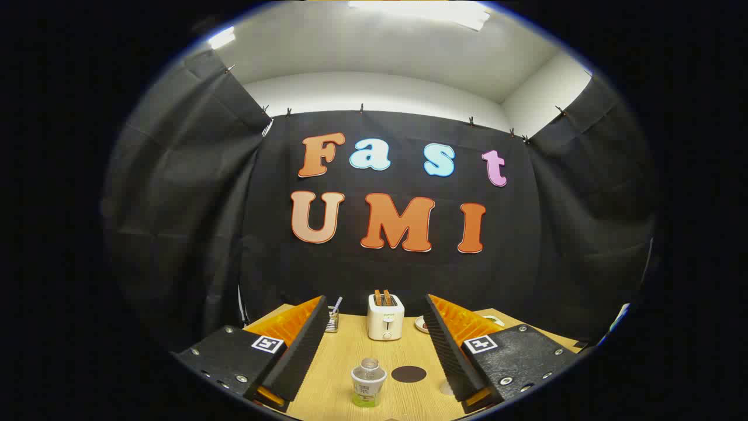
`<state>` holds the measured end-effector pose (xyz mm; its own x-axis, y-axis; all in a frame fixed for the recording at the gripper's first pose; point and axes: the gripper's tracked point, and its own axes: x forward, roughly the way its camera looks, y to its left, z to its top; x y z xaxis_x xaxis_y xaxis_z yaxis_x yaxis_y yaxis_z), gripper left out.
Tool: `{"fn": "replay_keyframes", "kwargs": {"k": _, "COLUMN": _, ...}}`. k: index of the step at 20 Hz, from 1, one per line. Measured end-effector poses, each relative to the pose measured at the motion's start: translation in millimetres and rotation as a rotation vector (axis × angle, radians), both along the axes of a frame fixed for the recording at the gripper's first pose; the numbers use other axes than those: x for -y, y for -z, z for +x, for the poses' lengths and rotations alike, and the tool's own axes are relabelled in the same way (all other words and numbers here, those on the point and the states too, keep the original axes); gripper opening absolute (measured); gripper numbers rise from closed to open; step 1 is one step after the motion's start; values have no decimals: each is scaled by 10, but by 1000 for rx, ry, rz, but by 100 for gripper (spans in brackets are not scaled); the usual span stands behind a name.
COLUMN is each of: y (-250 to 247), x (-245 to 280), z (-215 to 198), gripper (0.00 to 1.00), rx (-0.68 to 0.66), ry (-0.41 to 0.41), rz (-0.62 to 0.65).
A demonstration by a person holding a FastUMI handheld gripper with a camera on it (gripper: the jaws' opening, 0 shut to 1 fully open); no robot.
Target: Take the bottle from table, then pour the juice into the cup, finally place the bottle on the coaster
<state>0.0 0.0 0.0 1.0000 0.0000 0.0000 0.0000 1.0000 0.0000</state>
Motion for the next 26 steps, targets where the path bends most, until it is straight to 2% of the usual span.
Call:
{"fn": "replay_keyframes", "kwargs": {"k": 13, "y": -33, "x": -54, "z": 37, "gripper": 96, "rx": 11, "ry": -35, "rz": 6}}
{"fn": "replay_keyframes", "kwargs": {"k": 26, "y": -6, "x": -32, "z": 40, "gripper": 96, "rx": 20, "ry": -16, "rz": -16}}
